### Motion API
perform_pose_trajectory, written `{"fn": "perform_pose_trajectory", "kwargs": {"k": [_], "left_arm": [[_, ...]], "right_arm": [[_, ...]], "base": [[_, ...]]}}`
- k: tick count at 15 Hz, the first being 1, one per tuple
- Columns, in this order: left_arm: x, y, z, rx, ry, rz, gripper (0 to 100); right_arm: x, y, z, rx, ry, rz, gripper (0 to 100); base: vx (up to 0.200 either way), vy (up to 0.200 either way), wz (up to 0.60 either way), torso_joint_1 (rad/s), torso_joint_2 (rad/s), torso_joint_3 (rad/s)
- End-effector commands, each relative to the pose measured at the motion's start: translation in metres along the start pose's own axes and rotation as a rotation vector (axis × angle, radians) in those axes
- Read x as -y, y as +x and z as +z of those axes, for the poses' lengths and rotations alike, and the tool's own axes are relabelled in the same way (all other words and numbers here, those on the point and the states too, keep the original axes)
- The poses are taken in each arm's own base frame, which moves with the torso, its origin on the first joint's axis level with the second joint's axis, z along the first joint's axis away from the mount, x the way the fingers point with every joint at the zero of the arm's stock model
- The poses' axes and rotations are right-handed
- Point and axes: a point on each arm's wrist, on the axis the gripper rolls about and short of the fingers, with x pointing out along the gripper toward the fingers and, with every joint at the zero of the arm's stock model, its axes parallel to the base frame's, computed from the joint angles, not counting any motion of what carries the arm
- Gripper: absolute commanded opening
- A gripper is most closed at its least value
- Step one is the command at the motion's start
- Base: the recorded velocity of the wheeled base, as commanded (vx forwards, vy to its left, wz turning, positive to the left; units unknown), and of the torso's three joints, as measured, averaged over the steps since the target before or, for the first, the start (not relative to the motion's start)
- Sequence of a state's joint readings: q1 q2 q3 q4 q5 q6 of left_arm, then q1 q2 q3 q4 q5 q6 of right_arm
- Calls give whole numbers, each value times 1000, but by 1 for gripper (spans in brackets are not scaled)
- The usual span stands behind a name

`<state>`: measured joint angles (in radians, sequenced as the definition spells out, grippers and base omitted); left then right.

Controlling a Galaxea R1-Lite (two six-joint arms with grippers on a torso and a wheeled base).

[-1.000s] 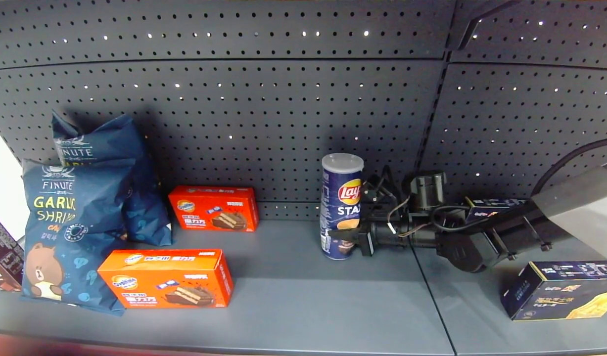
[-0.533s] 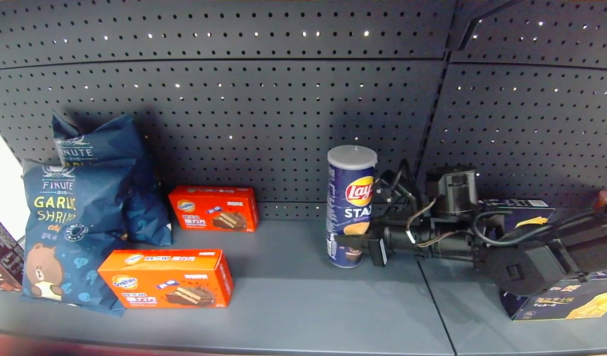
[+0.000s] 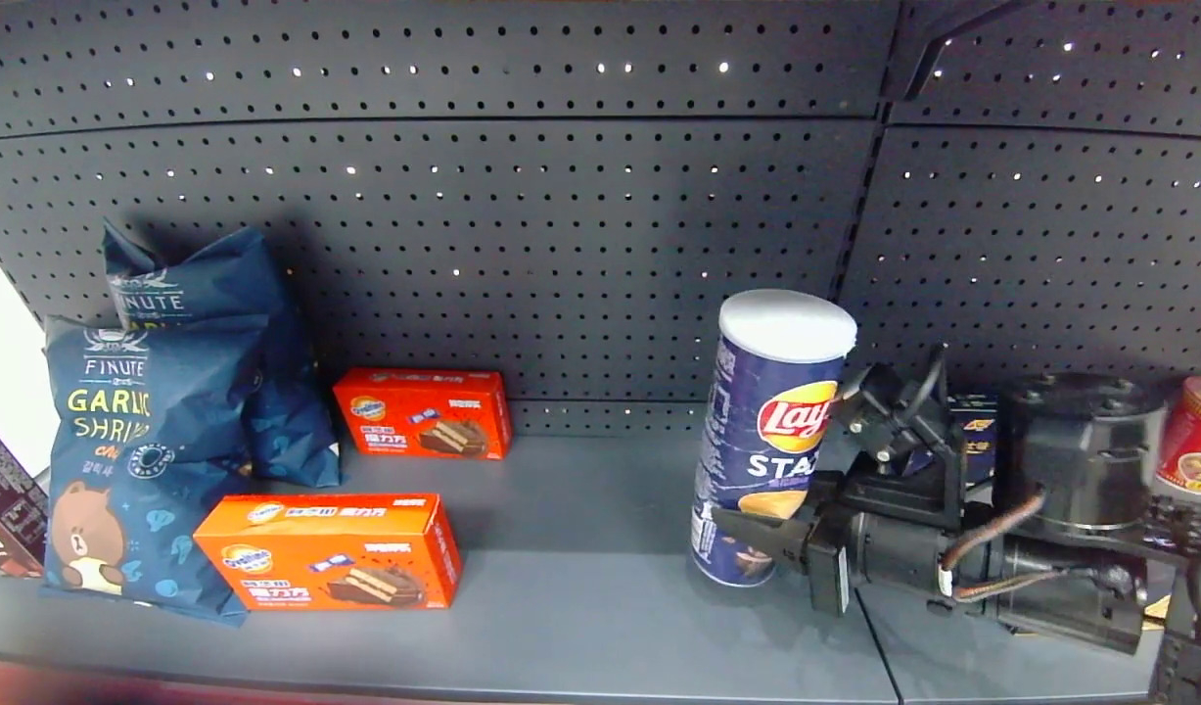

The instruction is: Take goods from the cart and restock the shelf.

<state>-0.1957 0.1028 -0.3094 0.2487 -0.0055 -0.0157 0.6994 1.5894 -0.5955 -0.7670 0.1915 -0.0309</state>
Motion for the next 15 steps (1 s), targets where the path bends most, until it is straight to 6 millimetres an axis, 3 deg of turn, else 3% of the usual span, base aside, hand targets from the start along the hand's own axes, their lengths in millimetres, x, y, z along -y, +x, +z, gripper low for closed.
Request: {"fn": "perform_pose_trajectory", "kwargs": {"k": [1, 3, 9, 15], "left_arm": [[0, -1, 2, 5, 0, 9, 0], [1, -1, 4, 15, 0, 20, 0], [1, -1, 4, 7, -2, 37, 0], [1, 1, -1, -8, -3, 36, 0]], "right_arm": [[-22, -12, -6, 38, 32, 29, 0], [-23, -11, -8, 55, 35, 20, 0], [-21, -8, -42, -14, 38, -20, 0], [-16, 0, -50, -48, 44, -68, 0]], "base": [[0, 0, 0, 0, 0, 0], [0, 0, 0, 0, 0, 0], [0, 0, 0, 0, 0, 0], [0, 0, 0, 0, 0, 0]]}}
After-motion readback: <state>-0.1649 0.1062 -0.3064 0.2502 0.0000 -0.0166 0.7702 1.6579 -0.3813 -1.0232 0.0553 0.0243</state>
